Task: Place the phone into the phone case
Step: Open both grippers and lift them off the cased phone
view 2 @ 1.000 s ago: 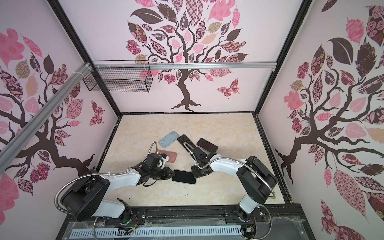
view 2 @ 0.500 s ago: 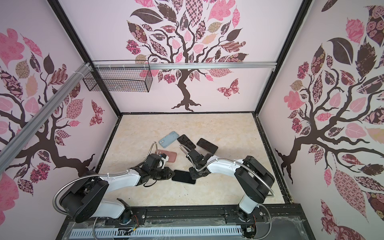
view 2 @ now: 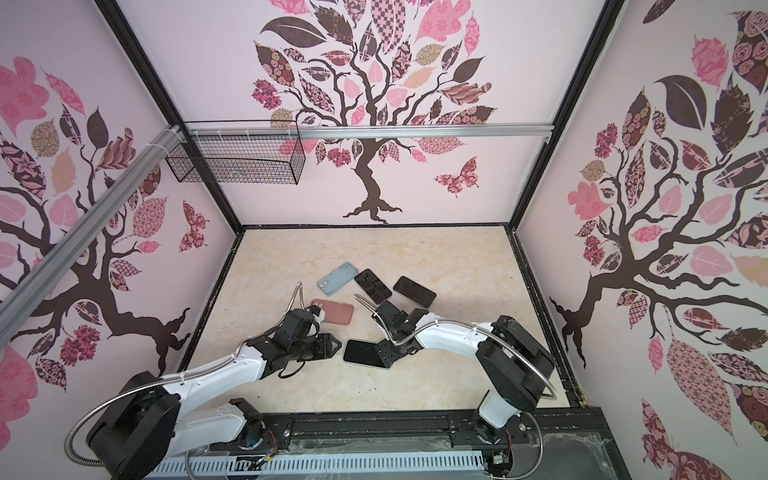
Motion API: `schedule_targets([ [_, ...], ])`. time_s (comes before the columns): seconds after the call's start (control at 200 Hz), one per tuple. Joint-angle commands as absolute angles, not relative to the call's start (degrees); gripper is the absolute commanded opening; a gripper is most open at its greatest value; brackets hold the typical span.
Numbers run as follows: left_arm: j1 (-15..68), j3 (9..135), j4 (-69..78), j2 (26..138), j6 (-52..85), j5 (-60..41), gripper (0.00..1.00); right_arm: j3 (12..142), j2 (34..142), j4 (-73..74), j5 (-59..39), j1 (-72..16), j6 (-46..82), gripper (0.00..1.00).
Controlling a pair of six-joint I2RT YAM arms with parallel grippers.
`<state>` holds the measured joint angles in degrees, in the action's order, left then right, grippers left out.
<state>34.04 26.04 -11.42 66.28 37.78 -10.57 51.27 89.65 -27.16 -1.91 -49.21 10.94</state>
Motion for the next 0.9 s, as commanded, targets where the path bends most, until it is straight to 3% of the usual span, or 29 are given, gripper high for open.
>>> schedule_targets([
  [0.0,33.71,26.10,-17.41,61.68,37.23,-4.35,0.59,52.99,84.30,-23.32,-4.52,-49.48,3.62,0.94],
  [0.065,33.67,26.45,-20.48,58.42,37.51,-1.54,0.65,53.50,83.74,-21.72,-6.86,-49.49,1.35,0.99],
  [0.2,33.60,25.94,-24.96,51.07,39.43,5.10,0.79,53.32,84.31,-19.01,-10.51,-50.43,-7.38,1.00],
  [0.33,33.50,24.57,-27.81,43.86,42.03,10.09,0.85,52.59,85.64,-18.07,-10.42,-51.35,-15.52,1.00],
  [0.595,33.47,22.45,-32.31,34.08,45.50,15.06,0.88,55.00,92.65,-20.04,-8.48,-51.75,-18.98,1.00],
  [0.895,33.40,22.85,-34.80,31.94,45.27,16.45,0.89,56.97,98.53,-21.69,-8.04,-53.09,-20.34,1.00],
])
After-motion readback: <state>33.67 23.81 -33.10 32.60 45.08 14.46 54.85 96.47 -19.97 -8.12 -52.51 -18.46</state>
